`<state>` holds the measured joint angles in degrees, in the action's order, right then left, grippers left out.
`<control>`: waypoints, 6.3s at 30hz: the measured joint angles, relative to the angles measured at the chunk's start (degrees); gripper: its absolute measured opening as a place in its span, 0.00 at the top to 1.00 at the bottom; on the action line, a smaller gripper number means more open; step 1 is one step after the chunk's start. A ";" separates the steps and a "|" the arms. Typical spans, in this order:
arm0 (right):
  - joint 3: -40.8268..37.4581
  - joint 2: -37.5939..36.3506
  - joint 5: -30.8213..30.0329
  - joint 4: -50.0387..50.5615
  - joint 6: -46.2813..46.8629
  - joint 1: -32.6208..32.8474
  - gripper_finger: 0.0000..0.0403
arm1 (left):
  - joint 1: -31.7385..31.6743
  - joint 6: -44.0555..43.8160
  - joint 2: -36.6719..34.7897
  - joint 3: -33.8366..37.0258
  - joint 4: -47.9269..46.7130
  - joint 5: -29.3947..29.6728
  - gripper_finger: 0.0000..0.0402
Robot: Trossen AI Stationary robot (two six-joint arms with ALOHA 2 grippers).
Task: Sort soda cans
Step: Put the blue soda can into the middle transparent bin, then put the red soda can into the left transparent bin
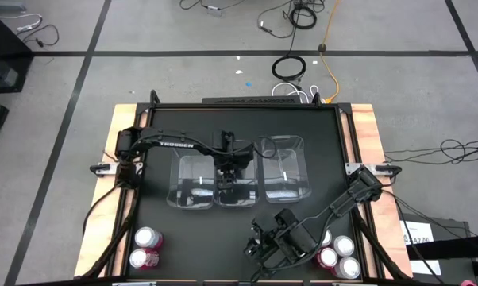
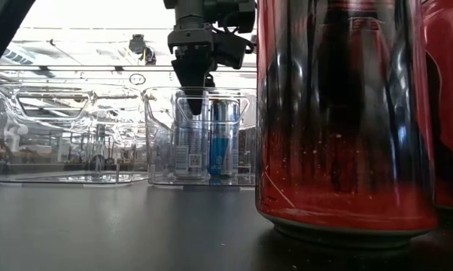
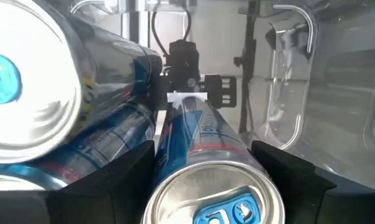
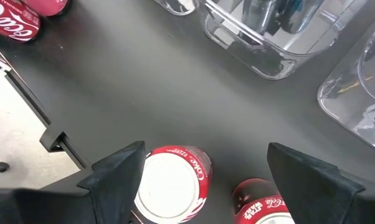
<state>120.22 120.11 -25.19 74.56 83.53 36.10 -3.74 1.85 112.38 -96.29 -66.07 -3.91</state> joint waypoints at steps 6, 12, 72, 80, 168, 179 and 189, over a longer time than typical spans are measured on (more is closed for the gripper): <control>0.00 0.00 0.04 0.62 -0.07 0.00 0.18 | -0.03 0.00 0.02 0.07 -0.15 -0.14 0.33; 0.00 0.00 0.04 0.85 -0.13 0.00 0.18 | -0.03 -0.02 0.04 0.07 -0.29 -0.16 0.33; -0.02 -0.55 -2.28 0.48 -6.16 4.90 0.18 | 16.83 -17.89 -17.08 -19.17 -24.21 1.82 0.21; -0.02 -0.55 -2.02 -0.50 -8.35 6.18 0.18 | 31.27 -22.59 -20.67 -10.53 -13.52 6.66 0.21; -8.13 0.35 23.78 3.87 -22.95 -4.17 0.18 | 40.53 -24.00 -61.94 52.63 41.63 14.65 0.21; -8.13 0.33 25.51 4.03 -22.70 -4.17 0.18 | 40.53 -23.98 -61.94 52.63 41.58 14.65 0.21; -8.13 0.33 26.98 5.31 -21.20 -4.15 0.18 | 40.53 -23.98 -61.94 52.63 41.55 14.66 0.21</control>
<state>112.09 120.44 1.79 79.87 62.33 31.94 36.79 -22.13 50.43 -43.66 -24.51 10.75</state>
